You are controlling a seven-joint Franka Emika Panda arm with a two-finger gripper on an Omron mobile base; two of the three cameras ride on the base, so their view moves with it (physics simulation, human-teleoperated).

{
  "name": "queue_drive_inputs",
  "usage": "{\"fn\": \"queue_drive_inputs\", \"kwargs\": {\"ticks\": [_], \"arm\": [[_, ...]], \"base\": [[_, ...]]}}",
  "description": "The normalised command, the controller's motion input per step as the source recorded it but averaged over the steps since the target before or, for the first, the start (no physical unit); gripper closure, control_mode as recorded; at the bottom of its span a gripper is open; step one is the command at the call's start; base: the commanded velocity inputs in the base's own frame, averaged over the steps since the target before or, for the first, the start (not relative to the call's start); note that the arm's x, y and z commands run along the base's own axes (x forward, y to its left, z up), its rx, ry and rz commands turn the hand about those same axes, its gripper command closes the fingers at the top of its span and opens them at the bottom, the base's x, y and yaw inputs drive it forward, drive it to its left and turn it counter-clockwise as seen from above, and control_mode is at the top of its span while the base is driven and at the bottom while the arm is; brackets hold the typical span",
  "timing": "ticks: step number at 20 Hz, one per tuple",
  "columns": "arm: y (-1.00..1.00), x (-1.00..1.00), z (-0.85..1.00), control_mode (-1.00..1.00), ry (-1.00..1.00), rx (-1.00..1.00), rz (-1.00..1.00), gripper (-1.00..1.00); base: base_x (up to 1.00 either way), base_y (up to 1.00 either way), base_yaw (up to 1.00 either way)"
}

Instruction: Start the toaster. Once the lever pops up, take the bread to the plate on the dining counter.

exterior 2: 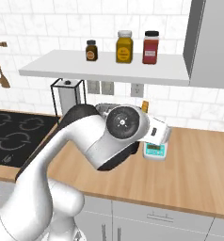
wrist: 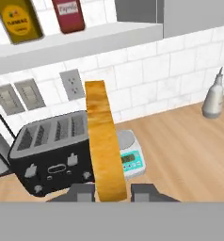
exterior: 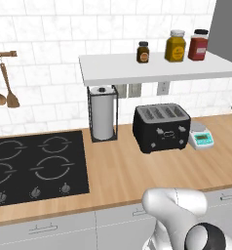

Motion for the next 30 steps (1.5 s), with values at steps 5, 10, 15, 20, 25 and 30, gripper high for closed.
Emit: {"fn": "queue_drive_inputs", "kwargs": {"ticks": [5,10,15,20,25,30], "arm": [[0.99,-0.78,0.00,-1.00,0.00,0.00,0.29,1.00],[0.87,-0.39,-0.03,-1.00,0.02,-0.02,0.31,1.00],[0.32,0.03,0.00,-1.00,0.02,0.00,0.06,1.00],[0.43,0.10,0.00,-1.00,0.04,-0.02,0.00,1.00],[0.06,-0.23,-0.04,-1.00,0.00,-0.01,0.03,1.00],[0.00,-0.24,-0.01,-1.00,-0.02,0.00,0.01,1.00]], "base": [[0.00,0.00,0.00],[0.00,0.00,0.00],[0.00,0.00,0.00],[0.00,0.00,0.00],[0.00,0.00,0.00],[0.00,0.00,0.00]]}}
